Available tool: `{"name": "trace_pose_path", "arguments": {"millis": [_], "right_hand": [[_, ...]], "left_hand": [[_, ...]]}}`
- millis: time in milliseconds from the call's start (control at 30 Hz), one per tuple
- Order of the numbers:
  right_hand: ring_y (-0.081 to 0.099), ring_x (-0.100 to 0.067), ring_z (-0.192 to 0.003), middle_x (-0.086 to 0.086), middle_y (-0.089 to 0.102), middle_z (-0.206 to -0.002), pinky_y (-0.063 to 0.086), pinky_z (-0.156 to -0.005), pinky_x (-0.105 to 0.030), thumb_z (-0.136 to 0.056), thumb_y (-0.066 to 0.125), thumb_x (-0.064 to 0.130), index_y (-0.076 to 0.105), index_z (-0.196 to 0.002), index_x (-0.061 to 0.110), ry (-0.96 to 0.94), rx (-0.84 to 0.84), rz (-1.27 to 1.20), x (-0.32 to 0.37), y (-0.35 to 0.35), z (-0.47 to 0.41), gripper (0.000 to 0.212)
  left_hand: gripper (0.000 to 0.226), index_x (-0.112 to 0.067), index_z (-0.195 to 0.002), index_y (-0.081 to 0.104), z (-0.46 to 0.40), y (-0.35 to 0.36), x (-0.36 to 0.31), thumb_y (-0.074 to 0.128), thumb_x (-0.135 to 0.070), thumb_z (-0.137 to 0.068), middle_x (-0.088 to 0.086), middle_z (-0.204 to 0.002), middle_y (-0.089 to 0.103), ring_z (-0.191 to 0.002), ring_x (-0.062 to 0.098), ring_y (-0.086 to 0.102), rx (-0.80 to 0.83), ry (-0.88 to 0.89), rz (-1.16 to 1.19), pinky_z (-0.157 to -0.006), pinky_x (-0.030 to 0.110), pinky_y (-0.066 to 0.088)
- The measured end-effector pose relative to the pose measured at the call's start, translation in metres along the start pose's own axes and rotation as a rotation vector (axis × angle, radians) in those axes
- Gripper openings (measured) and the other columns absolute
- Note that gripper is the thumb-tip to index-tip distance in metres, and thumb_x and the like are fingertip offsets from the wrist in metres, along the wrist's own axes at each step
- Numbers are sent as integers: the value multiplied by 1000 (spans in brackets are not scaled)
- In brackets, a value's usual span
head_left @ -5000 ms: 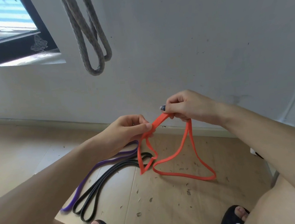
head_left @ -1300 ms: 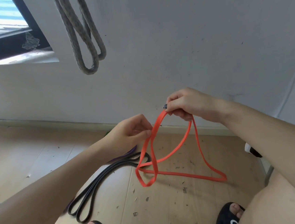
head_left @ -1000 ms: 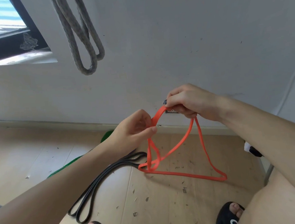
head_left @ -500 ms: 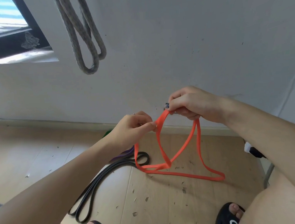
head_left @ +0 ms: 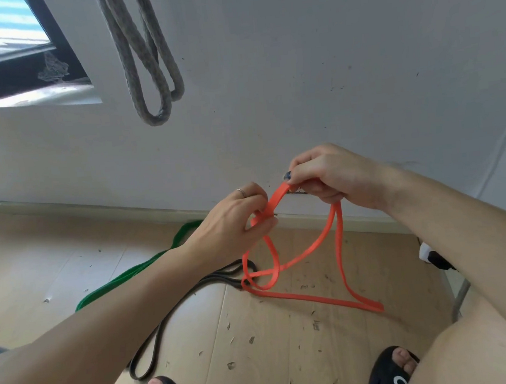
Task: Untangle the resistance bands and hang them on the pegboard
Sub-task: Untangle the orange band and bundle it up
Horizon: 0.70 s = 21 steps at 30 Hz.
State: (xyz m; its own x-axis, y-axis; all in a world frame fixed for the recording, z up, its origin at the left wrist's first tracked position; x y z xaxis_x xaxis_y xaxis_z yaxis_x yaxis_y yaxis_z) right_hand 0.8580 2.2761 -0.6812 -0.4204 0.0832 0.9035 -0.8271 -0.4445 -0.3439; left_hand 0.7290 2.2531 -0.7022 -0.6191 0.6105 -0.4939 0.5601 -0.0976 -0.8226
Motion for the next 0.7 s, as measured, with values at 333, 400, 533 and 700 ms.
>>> {"name": "trace_pose_path", "arguments": {"millis": [333,400,533,700], "right_hand": [[27,-11,-41,1,40,-50,21,-42,-22,-90,63,9,65,-71,8,7,-145,81,-7,-30,0,19],[28,-10,-40,2,41,-49,22,-41,-21,-90,64,10,66,-71,8,10,-155,88,-7,-31,-1,19],[27,-11,-42,0,40,-51,21,-40,-22,-91,63,7,67,-75,3,12,-164,67,-7,-35,1,16],[28,-10,-41,0,41,-51,21,-41,-22,-90,63,7,65,-71,7,17,-172,80,-8,-33,2,19]], "left_hand": [[13,-14,-96,67,13,-6,21,66,-26,-100,-6,-74,60,-66,7,54,27,-350,536,-66,22,44],[15,-11,-102,67,14,-7,22,63,-25,-102,-1,-78,62,-72,11,56,10,-379,603,-71,30,45],[18,-14,-104,72,16,-6,27,58,-25,-105,5,-80,57,-76,22,49,-2,-429,739,-70,39,39],[25,-22,-87,72,21,7,25,55,-28,-105,12,-101,71,-79,25,43,90,-501,880,-66,34,34]]}}
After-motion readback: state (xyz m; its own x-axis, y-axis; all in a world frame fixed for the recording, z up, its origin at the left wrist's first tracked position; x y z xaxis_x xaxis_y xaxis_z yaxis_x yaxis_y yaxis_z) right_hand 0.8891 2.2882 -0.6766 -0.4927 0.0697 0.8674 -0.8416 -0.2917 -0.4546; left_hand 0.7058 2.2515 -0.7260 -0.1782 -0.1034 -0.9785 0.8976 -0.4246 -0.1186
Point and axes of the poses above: each hand's wrist, its own z-axis away from the middle knuckle, its own y-axis out of the palm, x = y × z, the point moved 10 cm from there along -z, towards the middle knuckle
